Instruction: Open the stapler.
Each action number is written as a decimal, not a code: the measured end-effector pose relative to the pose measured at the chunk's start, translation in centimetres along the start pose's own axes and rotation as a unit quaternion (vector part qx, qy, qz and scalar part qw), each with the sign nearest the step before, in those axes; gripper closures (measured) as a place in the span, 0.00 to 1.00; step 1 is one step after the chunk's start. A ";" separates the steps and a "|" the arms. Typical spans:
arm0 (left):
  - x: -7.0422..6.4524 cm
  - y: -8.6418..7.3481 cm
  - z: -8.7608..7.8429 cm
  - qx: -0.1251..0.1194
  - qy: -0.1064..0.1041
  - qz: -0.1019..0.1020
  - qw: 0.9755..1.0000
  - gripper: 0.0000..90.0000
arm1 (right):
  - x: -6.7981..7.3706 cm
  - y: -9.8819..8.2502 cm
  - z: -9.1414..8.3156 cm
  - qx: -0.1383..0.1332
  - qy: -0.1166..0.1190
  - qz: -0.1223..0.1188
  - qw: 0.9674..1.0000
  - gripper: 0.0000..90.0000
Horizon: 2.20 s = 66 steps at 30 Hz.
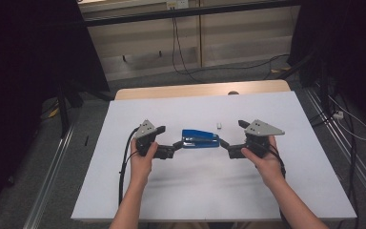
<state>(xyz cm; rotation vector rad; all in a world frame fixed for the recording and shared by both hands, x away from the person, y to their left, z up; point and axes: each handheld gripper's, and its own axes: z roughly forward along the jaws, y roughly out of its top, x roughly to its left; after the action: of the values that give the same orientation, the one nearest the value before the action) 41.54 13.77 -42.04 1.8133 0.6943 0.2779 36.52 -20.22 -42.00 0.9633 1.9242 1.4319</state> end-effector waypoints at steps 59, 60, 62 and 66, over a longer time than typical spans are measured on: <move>2.6 -1.4 5.8 0.125 -0.015 0.032 0.991 0.50 | 0.5 1.1 5.7 0.038 0.011 0.000 0.999 0.04; 2.7 -1.4 5.8 0.126 -0.013 0.035 0.991 0.53 | 0.5 1.1 5.7 0.039 0.010 0.002 0.999 0.04; 2.7 -1.5 6.0 0.127 -0.016 0.035 0.991 0.58 | 0.4 1.1 5.8 0.040 0.011 0.000 0.999 0.04; 2.7 -1.6 6.1 0.130 -0.024 0.040 0.990 0.66 | 0.4 1.1 5.8 0.040 0.013 -0.001 0.999 0.04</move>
<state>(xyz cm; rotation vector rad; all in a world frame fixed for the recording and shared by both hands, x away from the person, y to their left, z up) 46.29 10.86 -46.05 2.0925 0.6473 0.2029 41.02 -16.37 -42.59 0.9837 2.0149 1.3815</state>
